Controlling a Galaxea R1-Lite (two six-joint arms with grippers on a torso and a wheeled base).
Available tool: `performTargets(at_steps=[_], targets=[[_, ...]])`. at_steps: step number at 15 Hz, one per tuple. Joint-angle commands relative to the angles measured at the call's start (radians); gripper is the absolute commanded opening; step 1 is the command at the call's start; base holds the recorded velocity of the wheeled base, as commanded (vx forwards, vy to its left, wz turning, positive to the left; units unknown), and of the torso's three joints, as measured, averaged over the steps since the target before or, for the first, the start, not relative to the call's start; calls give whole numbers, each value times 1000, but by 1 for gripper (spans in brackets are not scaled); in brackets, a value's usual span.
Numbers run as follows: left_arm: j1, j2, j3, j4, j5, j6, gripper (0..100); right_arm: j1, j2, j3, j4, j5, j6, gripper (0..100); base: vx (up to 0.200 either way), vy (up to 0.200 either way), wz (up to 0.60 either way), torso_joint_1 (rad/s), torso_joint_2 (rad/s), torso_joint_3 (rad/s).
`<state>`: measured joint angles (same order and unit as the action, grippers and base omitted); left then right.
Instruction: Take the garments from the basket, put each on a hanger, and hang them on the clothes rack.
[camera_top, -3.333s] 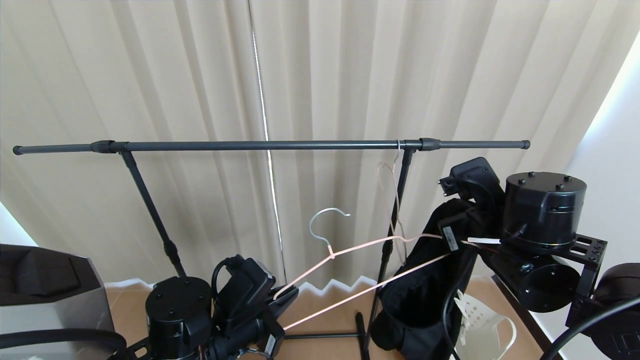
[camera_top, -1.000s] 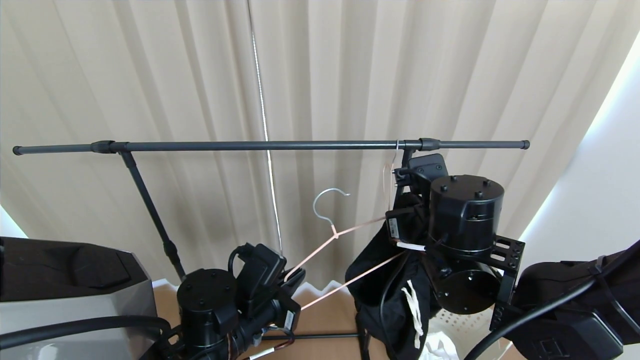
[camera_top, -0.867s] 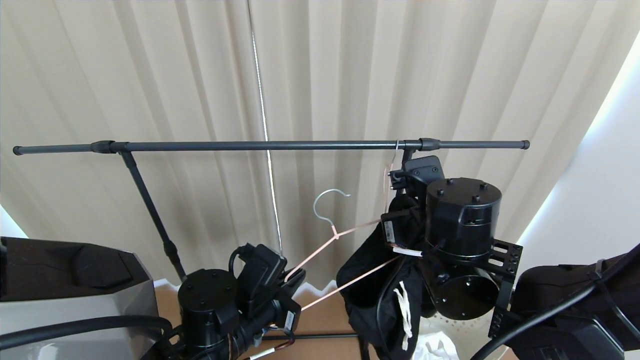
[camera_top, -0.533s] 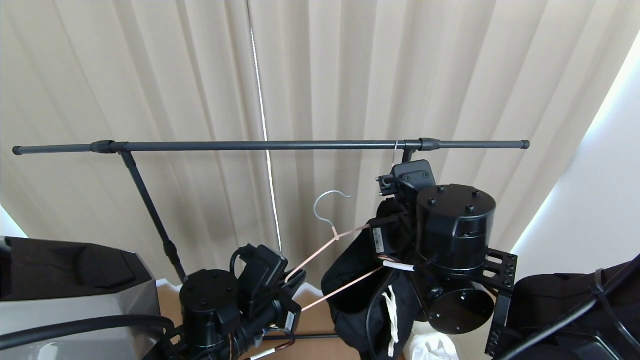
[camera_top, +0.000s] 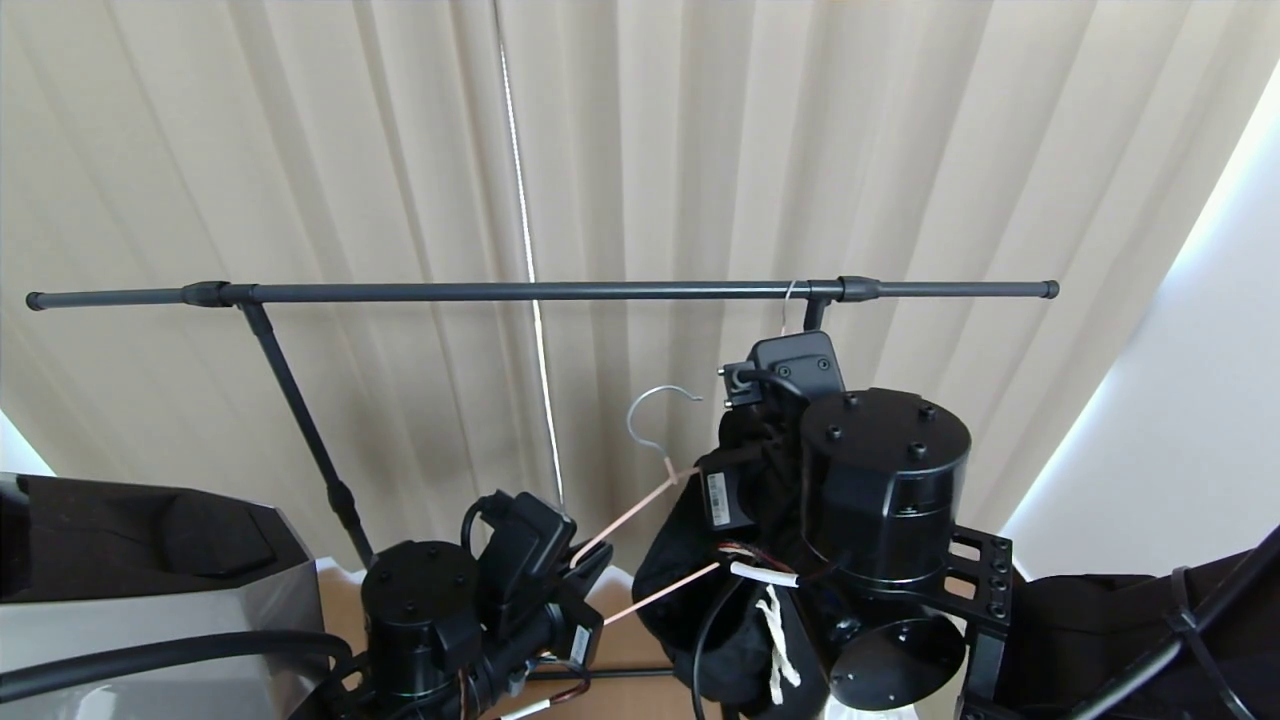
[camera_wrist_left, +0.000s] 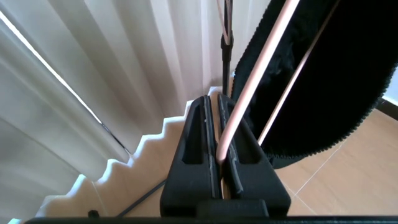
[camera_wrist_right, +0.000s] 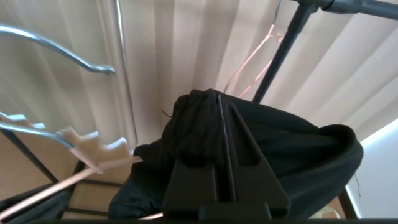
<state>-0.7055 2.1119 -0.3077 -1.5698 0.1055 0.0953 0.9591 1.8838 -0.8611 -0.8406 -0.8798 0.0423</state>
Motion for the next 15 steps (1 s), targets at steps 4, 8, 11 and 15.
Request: performTargets(at_steps=[4,8,11,15], targets=[[0,10,1,-1,0,0,0,36,29,5,-71,1,1,0,0,0,0,0,0,0],[1,11,-4,-1,0,-2,0,59,34,13,-126,2,-1,0,0,0,0,0,0,0],[1,7,-8,-1,2,-2,0,61,34,10,-129,2,-1,100,0,0,0,0,0,0],[1,-7,-5,-1,0,-2,0,-2,26,10,-130,1,-2,100,0,0,0,0,0,0]])
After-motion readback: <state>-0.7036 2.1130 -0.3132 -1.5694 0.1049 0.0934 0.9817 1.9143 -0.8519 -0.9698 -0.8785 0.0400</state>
